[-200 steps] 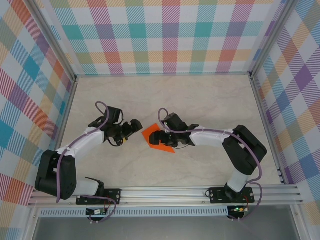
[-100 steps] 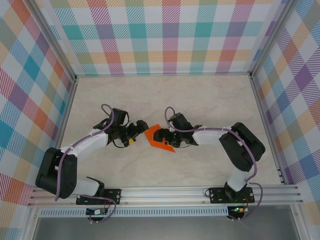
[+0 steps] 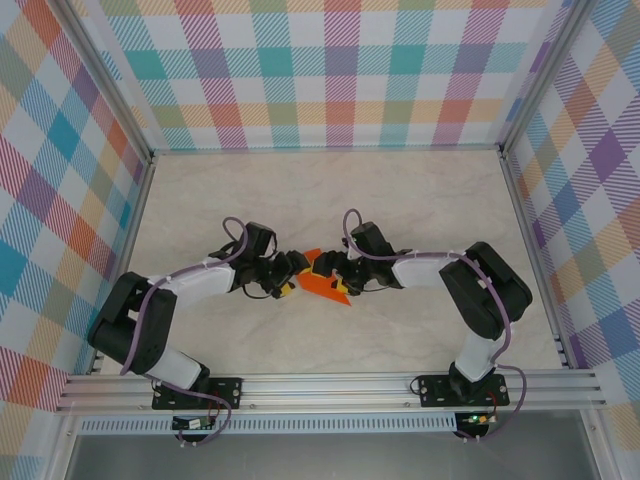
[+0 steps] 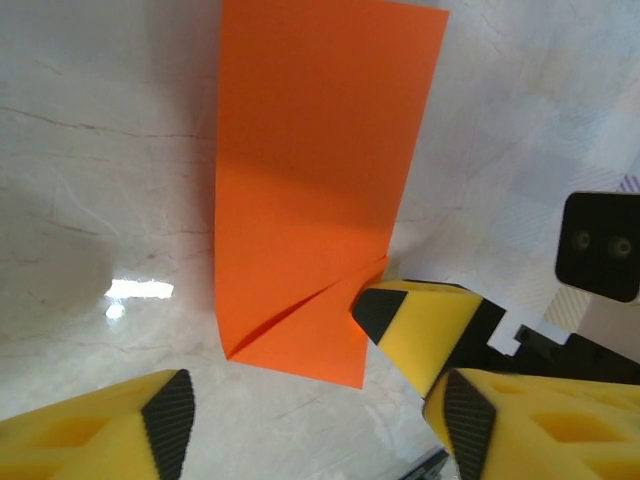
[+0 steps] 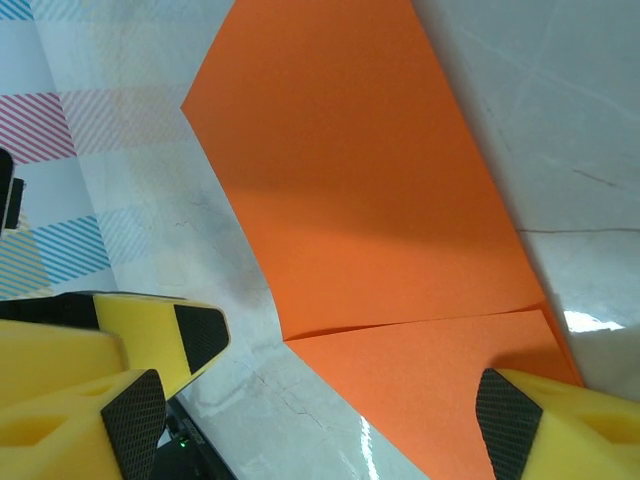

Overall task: Fold a paper plane with a square sheet of paper (pick it up from the middle)
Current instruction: Move the paper to the center of the table, then fold the wing for the fifth time at the center of the table.

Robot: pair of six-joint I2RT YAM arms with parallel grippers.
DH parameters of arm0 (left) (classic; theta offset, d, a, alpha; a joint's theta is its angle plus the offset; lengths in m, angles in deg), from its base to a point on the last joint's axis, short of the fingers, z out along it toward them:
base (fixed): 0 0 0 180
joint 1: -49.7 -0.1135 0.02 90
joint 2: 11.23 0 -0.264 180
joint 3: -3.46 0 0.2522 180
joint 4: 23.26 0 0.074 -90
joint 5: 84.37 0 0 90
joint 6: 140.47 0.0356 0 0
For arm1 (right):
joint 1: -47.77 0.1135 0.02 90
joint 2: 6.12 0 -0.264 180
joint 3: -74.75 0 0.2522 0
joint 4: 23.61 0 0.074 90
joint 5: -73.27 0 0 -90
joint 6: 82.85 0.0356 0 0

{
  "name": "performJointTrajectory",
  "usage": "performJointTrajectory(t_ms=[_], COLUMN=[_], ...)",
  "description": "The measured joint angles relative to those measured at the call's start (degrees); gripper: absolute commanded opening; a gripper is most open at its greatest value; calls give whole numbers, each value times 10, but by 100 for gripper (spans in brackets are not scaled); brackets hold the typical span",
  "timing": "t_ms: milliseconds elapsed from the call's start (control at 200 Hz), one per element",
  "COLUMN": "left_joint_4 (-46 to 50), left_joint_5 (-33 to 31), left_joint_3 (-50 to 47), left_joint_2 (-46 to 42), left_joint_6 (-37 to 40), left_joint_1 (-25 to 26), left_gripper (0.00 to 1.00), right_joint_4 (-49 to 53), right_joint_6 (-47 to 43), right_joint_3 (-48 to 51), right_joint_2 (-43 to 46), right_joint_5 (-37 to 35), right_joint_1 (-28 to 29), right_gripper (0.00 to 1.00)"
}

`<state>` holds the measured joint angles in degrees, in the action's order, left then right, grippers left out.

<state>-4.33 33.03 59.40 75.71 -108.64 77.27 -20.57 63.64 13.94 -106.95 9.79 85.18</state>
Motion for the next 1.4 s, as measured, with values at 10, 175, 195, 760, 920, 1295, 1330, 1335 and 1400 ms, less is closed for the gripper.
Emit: performJointTrajectory(t_ms=[10, 175, 195, 760, 920, 1295, 1330, 1335, 1400], left_joint_4=[0, 1, 1, -35, -50, -113, -114, -114, -116], left_joint_5=[0, -7, -10, -12, -8, 12, 14, 14, 17], left_joint_3=[0, 1, 1, 12, 11, -10, -10, -10, -11], left_joint_2=[1, 23, 25, 54, 54, 56, 56, 56, 56], left_joint_6=[-2, -8, -8, -9, -7, -8, -8, -8, -8], left_joint_1=[1, 6, 7, 19, 19, 21, 21, 22, 23], left_gripper=[61, 58, 57, 48, 48, 32, 30, 30, 25], right_joint_4=[0, -2, -2, -20, -25, -64, -66, -67, -71], right_joint_6=[1, 1, 1, 14, 22, 46, 47, 47, 51], right_joint_3=[0, 5, 5, 14, 14, 29, 30, 30, 31], right_joint_2=[0, 0, 0, -3, -6, -7, -7, -7, -7], right_joint_5=[0, 7, 8, 26, 35, 58, 59, 59, 62], right_joint_1=[0, -6, -6, -12, -15, -26, -26, -27, -28], right_gripper=[81, 79, 79, 74, 74, 75, 75, 75, 75])
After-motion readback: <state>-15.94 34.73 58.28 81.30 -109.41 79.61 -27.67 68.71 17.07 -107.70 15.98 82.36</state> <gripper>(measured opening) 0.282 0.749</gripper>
